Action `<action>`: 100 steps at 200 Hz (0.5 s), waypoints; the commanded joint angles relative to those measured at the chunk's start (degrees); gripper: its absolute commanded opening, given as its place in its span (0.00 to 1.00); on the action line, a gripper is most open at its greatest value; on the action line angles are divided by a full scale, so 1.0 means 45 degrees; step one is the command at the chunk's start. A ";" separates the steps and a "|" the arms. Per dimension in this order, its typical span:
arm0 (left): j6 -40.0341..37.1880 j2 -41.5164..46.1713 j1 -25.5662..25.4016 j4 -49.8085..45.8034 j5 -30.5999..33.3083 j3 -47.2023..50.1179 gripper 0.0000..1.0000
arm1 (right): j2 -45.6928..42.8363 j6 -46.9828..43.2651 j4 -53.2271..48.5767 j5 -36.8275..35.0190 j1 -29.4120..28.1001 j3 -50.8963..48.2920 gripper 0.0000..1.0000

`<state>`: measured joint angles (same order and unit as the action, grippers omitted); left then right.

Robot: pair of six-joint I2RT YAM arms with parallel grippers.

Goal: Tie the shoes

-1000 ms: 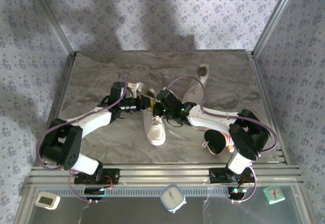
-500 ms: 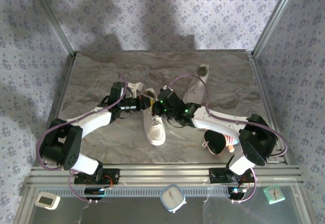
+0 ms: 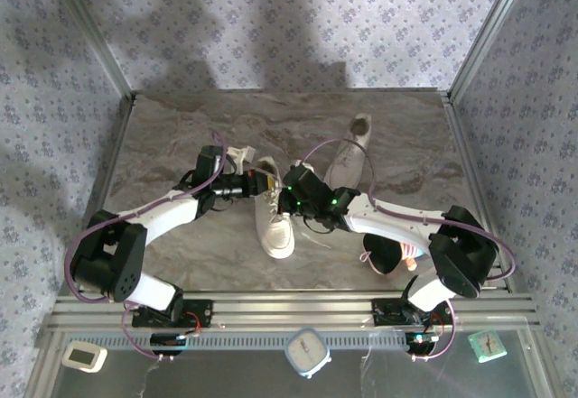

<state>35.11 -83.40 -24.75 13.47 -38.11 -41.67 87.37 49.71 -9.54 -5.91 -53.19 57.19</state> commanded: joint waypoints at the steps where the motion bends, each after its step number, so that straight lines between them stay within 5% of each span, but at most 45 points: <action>1: -0.0283 -0.0035 0.0035 -0.0074 -0.0240 -0.0349 0.00 | -0.0024 0.0062 -0.0548 -0.0439 -0.0055 -0.0170 0.00; 100: -0.0438 0.0104 0.0051 -0.0004 -0.0480 -0.0215 0.00 | 0.0564 0.0115 -0.0813 -0.0190 0.0067 0.0084 0.01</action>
<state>34.94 -83.40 -24.75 13.45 -38.17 -41.67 89.23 49.74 -11.38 -6.26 -53.12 56.75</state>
